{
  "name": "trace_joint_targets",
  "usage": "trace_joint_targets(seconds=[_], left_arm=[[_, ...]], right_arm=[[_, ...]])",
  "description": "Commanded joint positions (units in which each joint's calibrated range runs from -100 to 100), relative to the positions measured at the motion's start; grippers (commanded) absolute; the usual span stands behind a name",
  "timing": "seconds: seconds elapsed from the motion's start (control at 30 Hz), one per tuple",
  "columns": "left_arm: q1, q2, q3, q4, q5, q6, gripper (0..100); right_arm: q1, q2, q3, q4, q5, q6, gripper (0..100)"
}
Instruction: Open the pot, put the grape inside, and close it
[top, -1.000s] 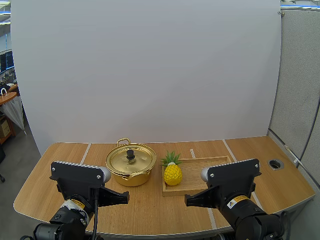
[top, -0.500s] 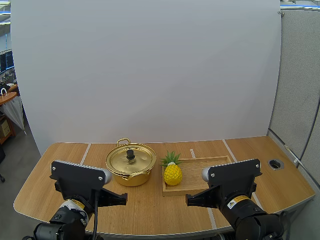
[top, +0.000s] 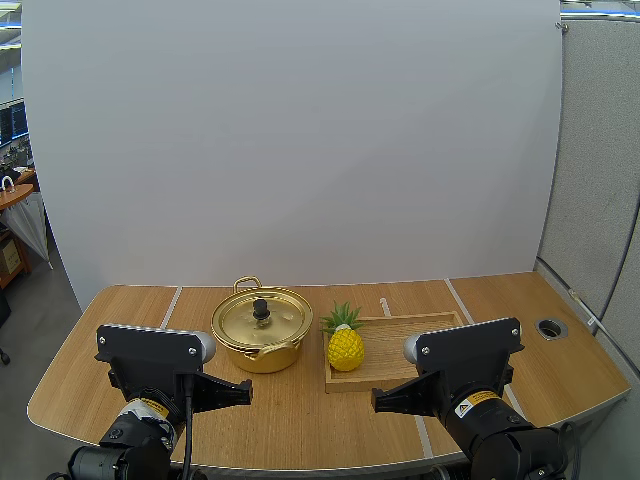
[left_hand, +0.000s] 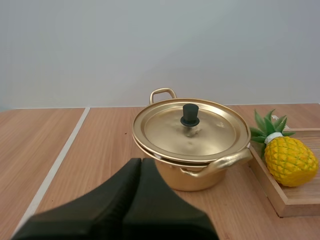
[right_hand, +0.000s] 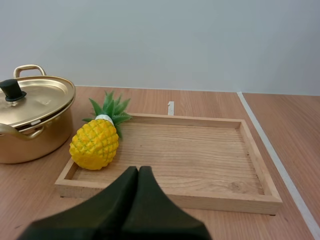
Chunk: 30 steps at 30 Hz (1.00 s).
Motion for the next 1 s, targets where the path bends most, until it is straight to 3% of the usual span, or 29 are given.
trace_joint_targets(seconds=[0.0, 0.27, 0.47, 0.97], left_arm=[[0.08, 0.3, 0.1, -0.1, -1.1, -0.9, 0], [0.08, 0.3, 0.1, 0.1, -1.1, -1.3, 0], [0.08, 0.3, 0.1, 10.2, -1.1, -12.8, 0], [0.08, 0.3, 0.1, 10.9, -3.8, -13.9, 0]], right_arm=[[0.0, -0.3, 0.0, -0.4, -0.5, -0.4, 0], [0.0, -0.3, 0.0, -0.4, -0.5, -0.4, 0], [0.0, -0.3, 0.0, -0.4, -0.5, -0.4, 0], [0.0, -0.3, 0.0, -0.4, -0.5, -0.4, 0]])
